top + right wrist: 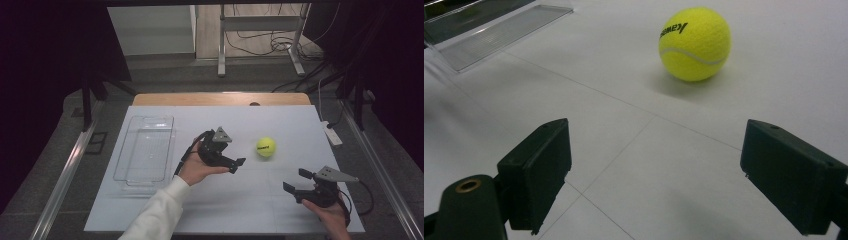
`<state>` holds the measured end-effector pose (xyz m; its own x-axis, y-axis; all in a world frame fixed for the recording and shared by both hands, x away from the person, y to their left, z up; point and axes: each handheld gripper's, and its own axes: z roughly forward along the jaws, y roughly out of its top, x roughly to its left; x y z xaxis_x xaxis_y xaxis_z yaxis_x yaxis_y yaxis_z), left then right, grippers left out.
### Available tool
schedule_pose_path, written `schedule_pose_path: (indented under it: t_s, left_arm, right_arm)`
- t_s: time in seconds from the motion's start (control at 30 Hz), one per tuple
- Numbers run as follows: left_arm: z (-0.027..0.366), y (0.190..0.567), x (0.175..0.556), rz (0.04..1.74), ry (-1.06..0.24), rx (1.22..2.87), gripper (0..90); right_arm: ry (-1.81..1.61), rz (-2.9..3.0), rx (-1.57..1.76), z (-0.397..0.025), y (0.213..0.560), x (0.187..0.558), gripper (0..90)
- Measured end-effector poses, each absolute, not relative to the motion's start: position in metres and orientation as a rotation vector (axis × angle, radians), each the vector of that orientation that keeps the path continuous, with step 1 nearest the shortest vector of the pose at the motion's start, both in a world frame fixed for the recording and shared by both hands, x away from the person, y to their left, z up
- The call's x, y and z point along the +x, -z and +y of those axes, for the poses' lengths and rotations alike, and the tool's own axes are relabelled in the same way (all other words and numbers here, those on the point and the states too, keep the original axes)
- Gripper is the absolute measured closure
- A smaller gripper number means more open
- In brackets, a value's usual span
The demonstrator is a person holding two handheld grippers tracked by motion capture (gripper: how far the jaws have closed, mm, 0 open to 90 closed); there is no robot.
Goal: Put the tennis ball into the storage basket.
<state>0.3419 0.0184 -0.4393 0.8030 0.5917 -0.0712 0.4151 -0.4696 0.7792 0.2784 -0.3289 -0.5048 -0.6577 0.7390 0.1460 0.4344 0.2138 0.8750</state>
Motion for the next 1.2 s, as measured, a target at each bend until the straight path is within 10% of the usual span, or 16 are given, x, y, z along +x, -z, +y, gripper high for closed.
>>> schedule_pose_path:
  t_s: [1.2]
  left_arm:
    - [-0.015,0.441,0.368,0.688,-0.255,2.197,6.0]
  right_arm:
    - [-1.419,2.186,1.108,-0.331,0.506,0.279,13.1]
